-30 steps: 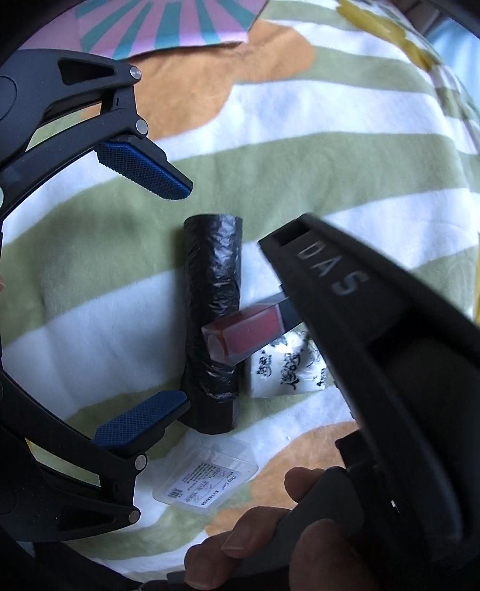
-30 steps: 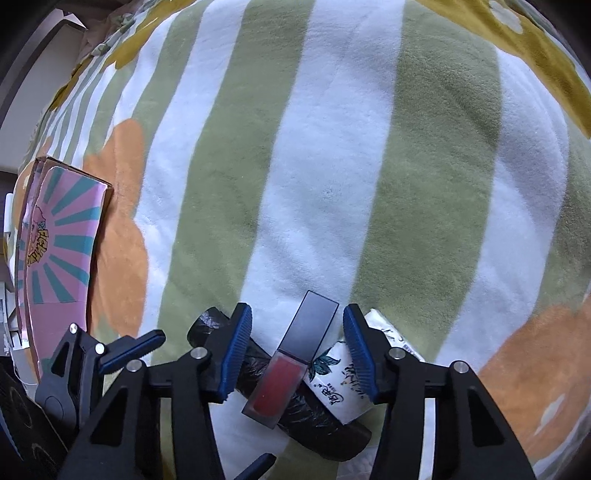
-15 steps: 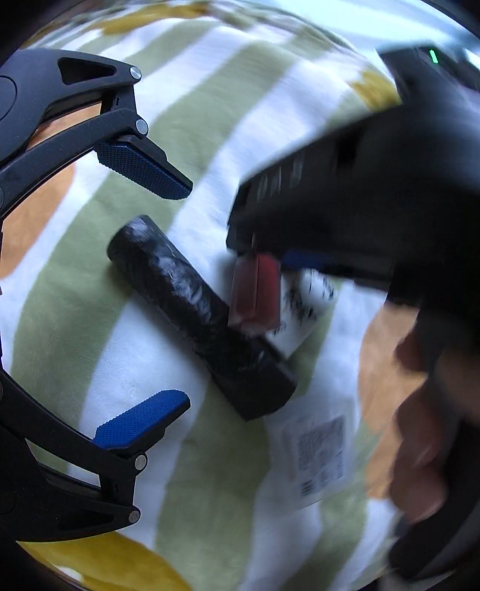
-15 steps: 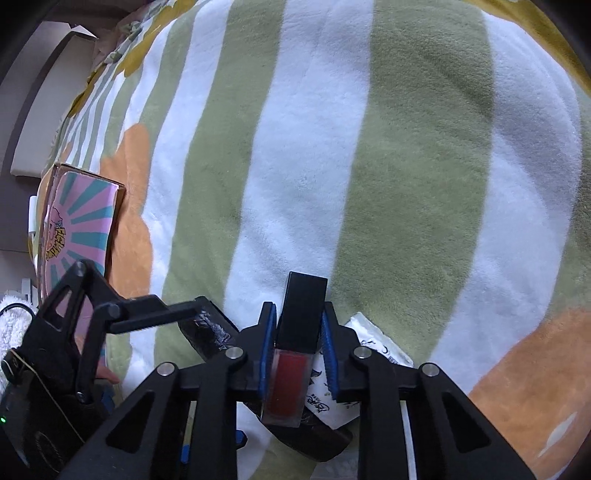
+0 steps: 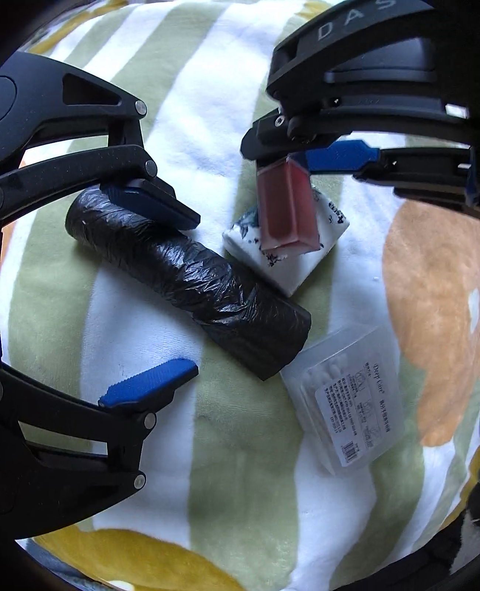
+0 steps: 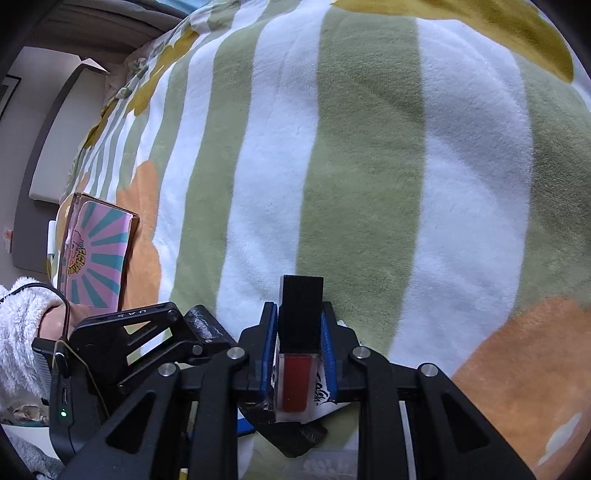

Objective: Organize objects
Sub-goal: 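Grasp the red lip gloss with the right tool while the left tool grasps the black roll, then lift and carry the black roll and lip gloss over the cardboard box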

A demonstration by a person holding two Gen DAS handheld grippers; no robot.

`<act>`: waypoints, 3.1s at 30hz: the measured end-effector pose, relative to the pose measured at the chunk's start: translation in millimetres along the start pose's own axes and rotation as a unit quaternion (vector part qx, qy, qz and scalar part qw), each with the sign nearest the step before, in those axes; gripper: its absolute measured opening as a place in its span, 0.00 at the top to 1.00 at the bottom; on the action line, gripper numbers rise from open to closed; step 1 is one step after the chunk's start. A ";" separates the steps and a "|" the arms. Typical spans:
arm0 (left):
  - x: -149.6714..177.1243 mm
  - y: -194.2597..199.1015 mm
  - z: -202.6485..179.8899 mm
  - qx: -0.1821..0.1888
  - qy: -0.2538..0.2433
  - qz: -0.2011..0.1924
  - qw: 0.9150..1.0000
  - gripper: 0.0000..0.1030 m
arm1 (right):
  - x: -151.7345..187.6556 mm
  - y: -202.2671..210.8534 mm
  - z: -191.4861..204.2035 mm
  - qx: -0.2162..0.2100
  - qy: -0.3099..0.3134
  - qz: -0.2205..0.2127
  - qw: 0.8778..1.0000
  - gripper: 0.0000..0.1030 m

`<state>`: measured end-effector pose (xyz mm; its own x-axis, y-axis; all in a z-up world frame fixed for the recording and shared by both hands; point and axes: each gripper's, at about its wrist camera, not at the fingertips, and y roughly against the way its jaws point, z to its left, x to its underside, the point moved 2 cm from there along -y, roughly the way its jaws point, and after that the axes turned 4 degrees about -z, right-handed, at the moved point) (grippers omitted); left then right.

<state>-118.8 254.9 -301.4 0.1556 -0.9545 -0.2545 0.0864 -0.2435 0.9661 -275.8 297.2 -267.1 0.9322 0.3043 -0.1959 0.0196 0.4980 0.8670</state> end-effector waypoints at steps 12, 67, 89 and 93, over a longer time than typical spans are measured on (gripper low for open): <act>1.0 9.2 8.0 0.005 -0.018 0.033 0.999 0.72 | -6.1 17.4 -7.2 0.008 -0.017 -0.036 0.999 0.82; 199.3 294.8 -53.8 -0.162 0.600 -0.130 0.772 0.73 | 102.9 138.3 301.3 0.098 0.056 -0.113 0.987 0.82; 362.6 305.5 -47.9 -0.194 0.709 -0.097 0.671 0.73 | 13.1 -8.3 420.2 0.038 0.144 -0.015 0.989 0.82; 376.6 285.5 -40.6 -0.184 0.715 -0.088 0.669 0.73 | -7.2 -45.8 421.6 0.050 0.143 0.007 0.988 0.82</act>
<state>4.5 -167.1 -123.2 0.8704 0.2884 -0.3989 0.4224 -0.0212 0.9062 -131.1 -70.2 -112.2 0.7926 0.5348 -0.2928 0.0567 0.4134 0.9088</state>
